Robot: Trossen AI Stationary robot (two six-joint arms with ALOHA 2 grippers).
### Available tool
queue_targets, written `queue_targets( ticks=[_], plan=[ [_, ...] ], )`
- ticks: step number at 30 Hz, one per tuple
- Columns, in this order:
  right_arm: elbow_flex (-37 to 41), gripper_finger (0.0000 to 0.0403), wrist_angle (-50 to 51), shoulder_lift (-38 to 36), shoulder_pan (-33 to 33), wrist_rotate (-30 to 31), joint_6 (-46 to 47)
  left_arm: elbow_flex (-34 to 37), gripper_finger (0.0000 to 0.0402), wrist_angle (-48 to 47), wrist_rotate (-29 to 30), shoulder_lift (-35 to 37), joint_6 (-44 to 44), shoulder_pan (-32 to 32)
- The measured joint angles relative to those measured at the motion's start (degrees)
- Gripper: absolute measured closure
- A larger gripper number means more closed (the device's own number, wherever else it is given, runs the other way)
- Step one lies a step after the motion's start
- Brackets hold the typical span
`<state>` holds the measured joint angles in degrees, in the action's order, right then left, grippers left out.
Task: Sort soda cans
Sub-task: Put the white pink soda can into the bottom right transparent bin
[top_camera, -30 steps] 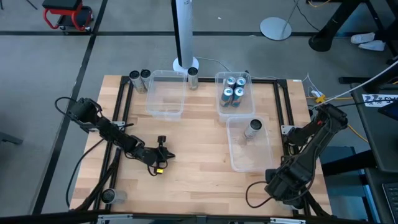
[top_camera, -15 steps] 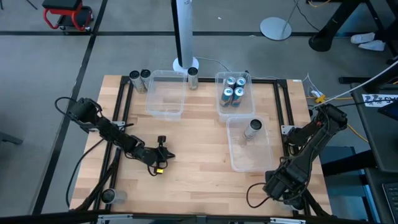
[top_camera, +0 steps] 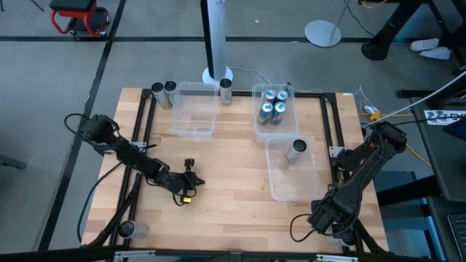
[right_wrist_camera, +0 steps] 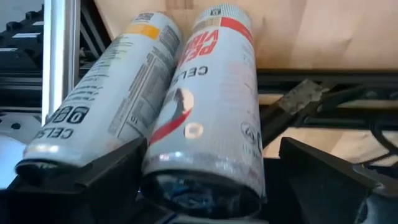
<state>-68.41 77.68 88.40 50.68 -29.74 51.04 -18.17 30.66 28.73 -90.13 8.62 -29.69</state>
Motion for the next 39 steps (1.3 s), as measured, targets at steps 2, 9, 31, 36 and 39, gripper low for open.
queue_targets(
  ticks=[2,9,31,36,39],
  plan=[
    [0.78,0.004,-0.34,0.0,-0.02,0.12,-0.16,0.0,0.0394,0.02,0.0,-0.01,-0.02,0.0],
    [2.13,0.0078,-1.69,0.0,-0.07,-0.68,-0.36,0.0,0.0394,0.03,0.0,0.0,-0.04,0.0],
    [-19.16,0.0155,5.91,-0.11,-0.07,13.55,-0.09,0.0,0.0394,0.34,0.02,0.0,-0.72,0.02],
    [-23.66,0.0153,2.76,-0.15,-0.07,31.69,-1.08,0.0,0.0394,0.34,0.01,0.0,-0.72,0.02],
    [-24.59,0.0153,-1.45,-0.15,-0.13,37.59,-3.32,0.0,0.0394,0.34,0.0,0.0,-0.72,0.02]
  ],
)
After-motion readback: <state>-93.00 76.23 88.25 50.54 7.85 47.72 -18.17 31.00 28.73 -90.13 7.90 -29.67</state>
